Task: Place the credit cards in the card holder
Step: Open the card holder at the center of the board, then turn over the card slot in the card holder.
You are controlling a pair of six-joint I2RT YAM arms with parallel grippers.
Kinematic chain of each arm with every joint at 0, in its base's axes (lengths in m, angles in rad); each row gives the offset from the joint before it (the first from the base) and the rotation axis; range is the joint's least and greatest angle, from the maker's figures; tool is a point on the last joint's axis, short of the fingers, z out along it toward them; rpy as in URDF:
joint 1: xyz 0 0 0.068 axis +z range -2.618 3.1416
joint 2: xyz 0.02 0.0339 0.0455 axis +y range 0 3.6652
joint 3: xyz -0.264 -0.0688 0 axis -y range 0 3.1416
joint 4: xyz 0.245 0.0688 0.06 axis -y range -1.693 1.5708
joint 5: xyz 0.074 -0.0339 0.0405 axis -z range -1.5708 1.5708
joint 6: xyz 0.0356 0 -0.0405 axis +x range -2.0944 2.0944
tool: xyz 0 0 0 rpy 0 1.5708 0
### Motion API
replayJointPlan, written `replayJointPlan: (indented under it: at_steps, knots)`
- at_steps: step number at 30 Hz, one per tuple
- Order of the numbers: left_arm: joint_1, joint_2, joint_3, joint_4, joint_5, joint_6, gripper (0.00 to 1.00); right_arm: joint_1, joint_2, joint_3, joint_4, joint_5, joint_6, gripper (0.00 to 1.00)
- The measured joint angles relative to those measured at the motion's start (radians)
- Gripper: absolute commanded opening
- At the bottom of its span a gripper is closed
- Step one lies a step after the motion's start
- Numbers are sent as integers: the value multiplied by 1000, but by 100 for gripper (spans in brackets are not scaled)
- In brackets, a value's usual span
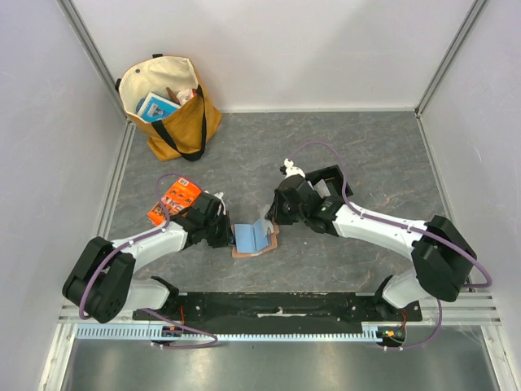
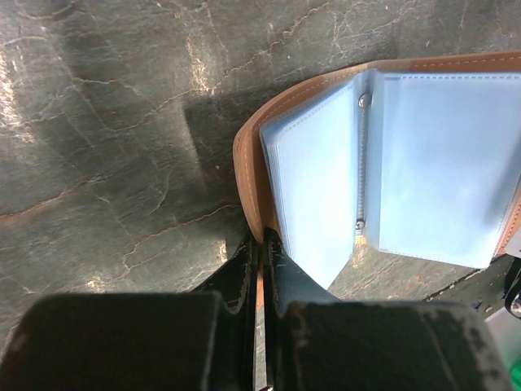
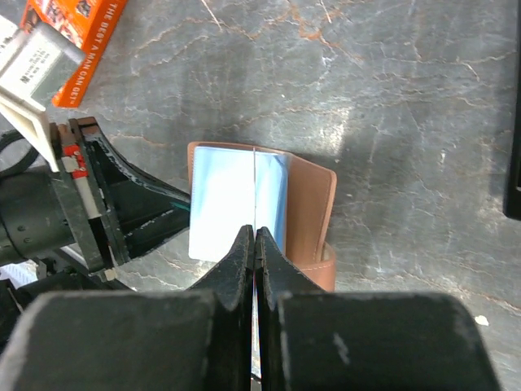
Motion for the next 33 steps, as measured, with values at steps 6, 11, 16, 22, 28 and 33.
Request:
replayJointPlan:
  at_steps: [6, 11, 16, 22, 28, 33]
  knots:
    - [0, 0, 0, 2, 0, 5, 2, -2, -7, -27, -32, 20, -1, 0]
    - [-2, 0, 0, 3, 0, 11, 2, -3, -7, -43, -42, 20, 0, 0]
    - [-2, 3, 0, 7, 1, 12, 2, -10, -37, -44, -47, 28, 1, 0]
    - [-2, 3, 0, 8, 0, 18, 2, -24, -60, -46, -49, 31, 1, 0]
    - [-2, 4, 0, 9, 1, 19, 2, -26, -44, -52, -52, 29, 1, 0]
    - [-2, 6, 0, 13, 1, 19, 2, -26, -13, -63, -53, 28, 2, 0]
